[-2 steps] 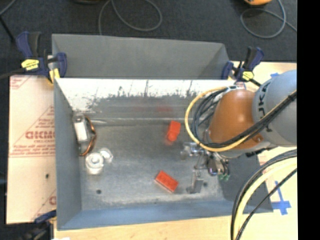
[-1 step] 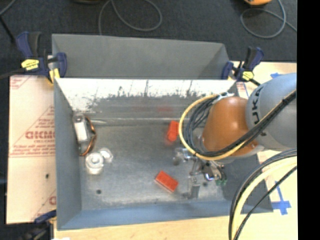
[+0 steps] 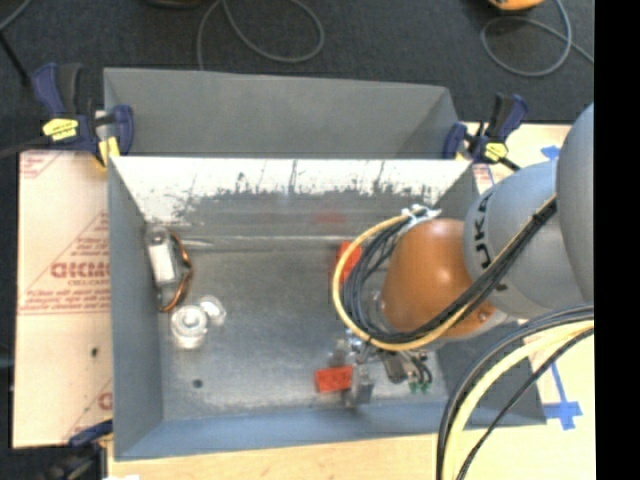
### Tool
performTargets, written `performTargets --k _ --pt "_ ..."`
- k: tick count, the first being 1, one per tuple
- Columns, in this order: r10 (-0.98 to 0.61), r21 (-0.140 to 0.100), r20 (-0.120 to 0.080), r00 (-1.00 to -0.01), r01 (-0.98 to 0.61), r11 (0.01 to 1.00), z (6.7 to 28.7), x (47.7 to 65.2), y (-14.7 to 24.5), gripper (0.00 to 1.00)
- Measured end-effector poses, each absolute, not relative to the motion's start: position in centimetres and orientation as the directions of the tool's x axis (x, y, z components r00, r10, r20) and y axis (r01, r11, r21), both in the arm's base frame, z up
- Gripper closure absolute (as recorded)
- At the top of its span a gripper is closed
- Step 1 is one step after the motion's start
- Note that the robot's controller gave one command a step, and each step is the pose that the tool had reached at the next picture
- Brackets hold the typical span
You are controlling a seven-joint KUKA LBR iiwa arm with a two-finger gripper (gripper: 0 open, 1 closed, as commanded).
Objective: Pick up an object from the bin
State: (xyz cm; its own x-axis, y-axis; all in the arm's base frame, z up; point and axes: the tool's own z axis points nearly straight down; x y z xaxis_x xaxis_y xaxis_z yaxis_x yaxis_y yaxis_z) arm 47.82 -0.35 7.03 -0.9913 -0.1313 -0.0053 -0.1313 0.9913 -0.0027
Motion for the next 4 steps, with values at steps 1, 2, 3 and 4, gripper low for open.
performTargets --k 1,2,3,4 --pt "-0.132 -0.003 -0.005 -0.991 -0.132 0.991 7.0 47.8 -0.3 1.00" --pt "-0.108 -0.003 -0.008 -0.994 -0.108 0.994 19.6 49.9 -0.4 1.00" --pt "-0.108 -0.003 -0.008 -0.994 -0.108 0.994 19.6 49.9 -0.4 1.00" --pt "-0.096 -0.002 -0.003 -0.995 -0.096 0.995 24.0 50.2 -0.5 1.00"
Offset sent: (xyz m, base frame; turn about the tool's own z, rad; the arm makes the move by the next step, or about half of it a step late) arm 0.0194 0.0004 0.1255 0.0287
